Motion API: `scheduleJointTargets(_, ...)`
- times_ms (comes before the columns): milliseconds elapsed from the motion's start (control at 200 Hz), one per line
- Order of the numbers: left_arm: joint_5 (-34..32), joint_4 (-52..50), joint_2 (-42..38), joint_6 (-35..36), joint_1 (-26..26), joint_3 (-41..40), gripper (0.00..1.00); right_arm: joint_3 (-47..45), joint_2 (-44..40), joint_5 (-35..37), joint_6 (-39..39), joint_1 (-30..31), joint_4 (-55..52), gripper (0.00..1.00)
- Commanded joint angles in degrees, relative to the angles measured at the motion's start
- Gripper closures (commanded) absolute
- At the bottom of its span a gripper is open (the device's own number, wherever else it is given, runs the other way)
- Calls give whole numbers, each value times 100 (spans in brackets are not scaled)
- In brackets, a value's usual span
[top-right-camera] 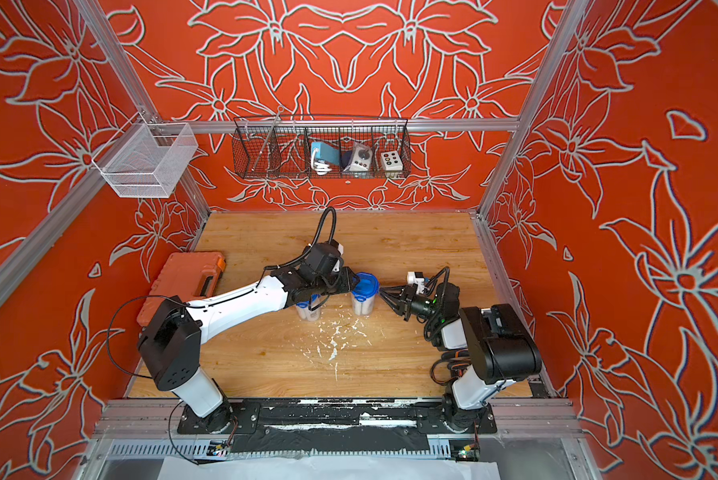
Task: Take out toiletry kits
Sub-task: Unfasten the latch on the container.
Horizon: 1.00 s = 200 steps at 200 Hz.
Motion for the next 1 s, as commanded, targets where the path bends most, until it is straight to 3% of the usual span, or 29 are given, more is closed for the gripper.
scheduleJointTargets(0,-69,-1360,446,-7,-137,-505,67,103,-459,-171,-383,-54,-749,76)
scheduleJointTargets(75,-35,-1335,445,-25,-143,-527,68,206,-735,-147,-855,-56,-1598,71)
scheduleJointTargets(180,-34,-1343,445,-20,-144,-487,68,311,-908,-215,-969,-37,-1790,39)
scheduleJointTargets(235,-43,-1347,455,-17,-144,-469,68,382,-935,-272,-958,-30,-1790,33)
scheduleJointTargets(395,-34,-1334,441,-42,-153,-464,68,510,-891,-285,-1074,-21,-1995,35)
scheduleJointTargets(776,-38,-1316,463,-70,-198,-452,69,739,-188,-241,-576,151,-1025,55)
scheduleJointTargets(996,-60,-1308,489,-81,-214,-463,69,589,49,-210,-450,198,-594,56)
